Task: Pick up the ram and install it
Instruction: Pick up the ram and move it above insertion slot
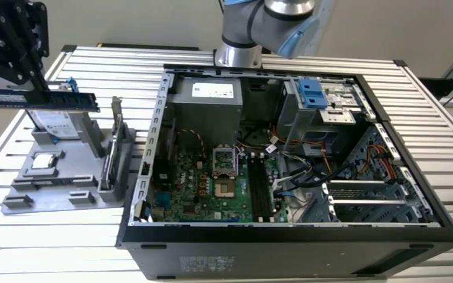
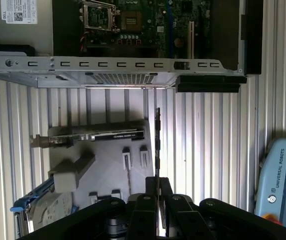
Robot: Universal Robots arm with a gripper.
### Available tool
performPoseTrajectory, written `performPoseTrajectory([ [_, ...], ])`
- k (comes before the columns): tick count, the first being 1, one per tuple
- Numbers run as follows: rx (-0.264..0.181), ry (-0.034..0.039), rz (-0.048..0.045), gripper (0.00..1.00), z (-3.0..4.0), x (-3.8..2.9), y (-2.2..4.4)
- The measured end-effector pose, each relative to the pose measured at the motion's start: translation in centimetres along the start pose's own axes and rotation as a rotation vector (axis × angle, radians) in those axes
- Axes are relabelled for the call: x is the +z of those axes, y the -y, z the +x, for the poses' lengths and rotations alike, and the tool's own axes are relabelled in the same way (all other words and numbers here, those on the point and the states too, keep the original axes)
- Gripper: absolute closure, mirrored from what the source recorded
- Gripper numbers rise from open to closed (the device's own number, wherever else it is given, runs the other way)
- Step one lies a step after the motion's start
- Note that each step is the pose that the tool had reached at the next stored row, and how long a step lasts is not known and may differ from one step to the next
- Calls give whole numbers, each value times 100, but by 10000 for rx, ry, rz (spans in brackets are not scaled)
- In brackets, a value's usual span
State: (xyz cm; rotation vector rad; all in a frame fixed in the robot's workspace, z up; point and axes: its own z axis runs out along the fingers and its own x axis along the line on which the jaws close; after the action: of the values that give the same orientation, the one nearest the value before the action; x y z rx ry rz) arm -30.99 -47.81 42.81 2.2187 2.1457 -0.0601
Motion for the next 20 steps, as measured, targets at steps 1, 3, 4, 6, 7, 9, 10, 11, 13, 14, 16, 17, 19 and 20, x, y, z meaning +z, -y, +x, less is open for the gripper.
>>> performPoseTrajectory([
  [1, 0, 1, 0, 100, 0, -1, -8],
  [3, 0, 0, 0, 100, 0, -4, -25],
  [4, 0, 0, 0, 100, 1, -4, -32],
  [6, 0, 0, 0, 100, 1, -6, -46],
  [7, 0, 0, 0, 100, 1, -8, -53],
  [9, -1, 1, 1, 100, 1, -11, -66],
  [10, 0, 1, 1, 100, 1, -12, -71],
  [11, 0, 0, 0, 100, 2, -12, -78],
  [13, 0, 0, 0, 100, 2, -14, -89],
  [14, 1, 0, 0, 100, 2, -16, -95],
  [16, 0, 0, 0, 100, 2, -18, -105],
  [17, 0, 0, 0, 100, 2, -19, -111],
  [19, 0, 0, 0, 100, 2, -21, -122],
  [20, 1, 0, 0, 100, 3, -23, -128],
])
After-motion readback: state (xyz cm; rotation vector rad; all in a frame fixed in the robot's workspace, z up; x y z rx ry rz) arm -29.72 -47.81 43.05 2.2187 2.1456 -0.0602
